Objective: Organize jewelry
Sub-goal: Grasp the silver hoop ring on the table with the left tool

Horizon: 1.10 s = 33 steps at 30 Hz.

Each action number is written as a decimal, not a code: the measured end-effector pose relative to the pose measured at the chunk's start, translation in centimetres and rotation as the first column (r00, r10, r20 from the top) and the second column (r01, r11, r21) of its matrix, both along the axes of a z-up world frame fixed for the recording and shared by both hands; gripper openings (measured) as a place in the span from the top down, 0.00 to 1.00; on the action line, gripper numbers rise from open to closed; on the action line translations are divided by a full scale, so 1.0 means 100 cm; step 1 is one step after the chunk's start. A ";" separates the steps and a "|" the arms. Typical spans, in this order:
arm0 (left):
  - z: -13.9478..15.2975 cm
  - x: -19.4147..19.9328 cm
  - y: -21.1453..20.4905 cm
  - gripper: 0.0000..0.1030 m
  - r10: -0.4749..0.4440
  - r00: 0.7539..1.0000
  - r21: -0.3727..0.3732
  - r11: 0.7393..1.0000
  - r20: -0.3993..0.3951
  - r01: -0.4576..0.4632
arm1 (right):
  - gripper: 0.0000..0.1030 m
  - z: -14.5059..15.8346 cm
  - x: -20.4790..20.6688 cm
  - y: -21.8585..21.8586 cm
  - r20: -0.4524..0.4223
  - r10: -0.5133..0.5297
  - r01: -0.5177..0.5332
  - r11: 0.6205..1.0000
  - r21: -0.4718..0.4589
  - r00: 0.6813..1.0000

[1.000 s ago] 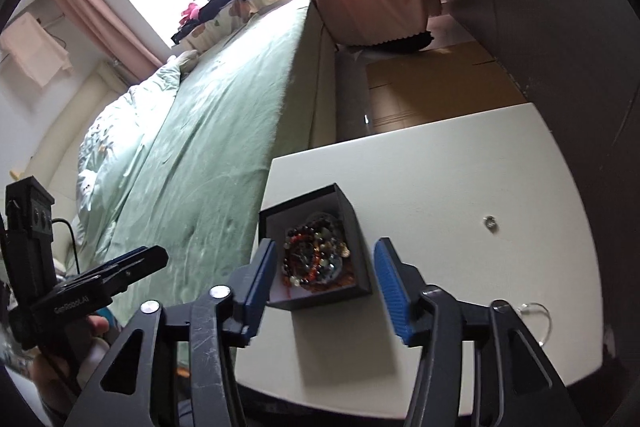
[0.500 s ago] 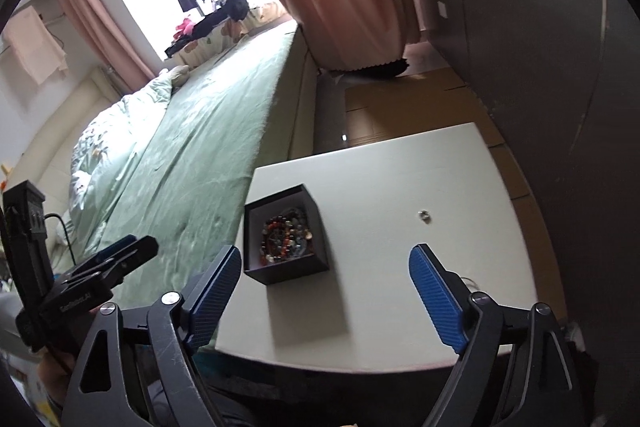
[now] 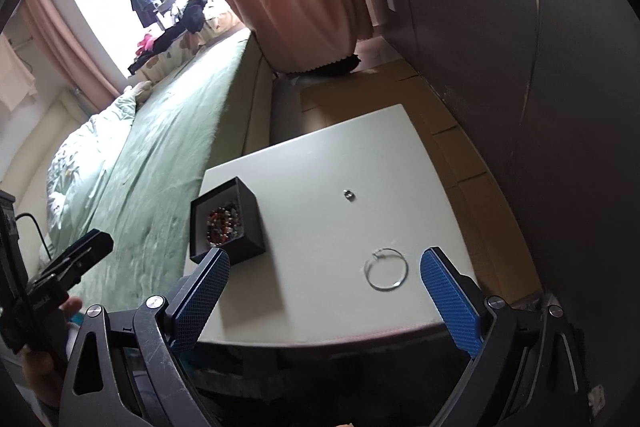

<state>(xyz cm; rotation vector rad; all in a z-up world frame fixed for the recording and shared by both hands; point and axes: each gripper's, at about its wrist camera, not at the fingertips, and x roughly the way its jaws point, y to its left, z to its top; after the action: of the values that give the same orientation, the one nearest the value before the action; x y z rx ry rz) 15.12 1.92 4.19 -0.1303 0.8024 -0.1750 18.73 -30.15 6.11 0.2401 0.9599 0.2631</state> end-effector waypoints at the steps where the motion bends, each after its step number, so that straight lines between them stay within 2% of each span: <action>1: -0.001 0.002 -0.005 0.11 -0.010 1.000 0.003 1.000 -0.005 0.010 | 0.06 -0.002 -0.001 -0.003 -0.005 -0.007 0.007 1.000 -0.003 1.000; 9: -0.022 0.026 -0.065 0.11 -0.117 0.990 0.033 0.992 -0.079 0.120 | 0.06 -0.018 -0.009 -0.056 -0.036 -0.083 0.083 0.997 -0.006 0.996; 14: -0.042 0.039 -0.108 0.13 -0.182 0.974 0.066 0.979 -0.134 0.192 | 0.06 -0.036 -0.012 -0.099 -0.070 -0.178 0.180 0.984 0.018 0.982; 17: -0.054 0.047 -0.127 0.22 -0.209 0.963 0.068 0.972 -0.170 0.223 | 0.06 -0.046 -0.011 -0.116 -0.093 -0.200 0.204 0.978 0.042 0.975; 19: -0.065 0.056 -0.138 0.35 -0.228 0.950 0.054 0.968 -0.213 0.245 | 0.06 -0.049 -0.013 -0.124 -0.090 -0.206 0.212 0.976 0.052 0.974; 21: -0.077 0.064 -0.149 0.40 -0.241 0.938 0.052 0.964 -0.250 0.262 | 0.06 -0.053 -0.015 -0.133 -0.091 -0.211 0.218 0.974 0.067 0.973; 24: -0.093 0.073 -0.164 0.41 -0.253 0.925 0.064 0.957 -0.283 0.282 | 0.10 -0.057 -0.016 -0.141 -0.087 -0.225 0.231 0.971 0.061 0.970; 25: -0.098 0.075 -0.169 0.44 -0.257 0.921 0.069 0.955 -0.293 0.288 | 0.13 -0.059 -0.016 -0.142 -0.089 -0.228 0.234 0.971 0.056 0.969; 30: -0.124 0.090 -0.191 0.53 -0.270 0.897 0.079 0.946 -0.350 0.315 | 0.13 -0.069 -0.014 -0.151 -0.122 -0.237 0.245 0.968 0.053 0.964; 33: -0.135 0.097 -0.201 0.62 -0.269 0.886 0.099 0.940 -0.378 0.327 | 0.14 -0.075 -0.013 -0.157 -0.137 -0.242 0.251 0.966 0.056 0.961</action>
<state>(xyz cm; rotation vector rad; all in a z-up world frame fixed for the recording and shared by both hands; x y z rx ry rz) 24.83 -18.19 -9.34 0.1210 1.1999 -0.3863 17.41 -45.84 -1.34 0.4446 1.0380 0.0530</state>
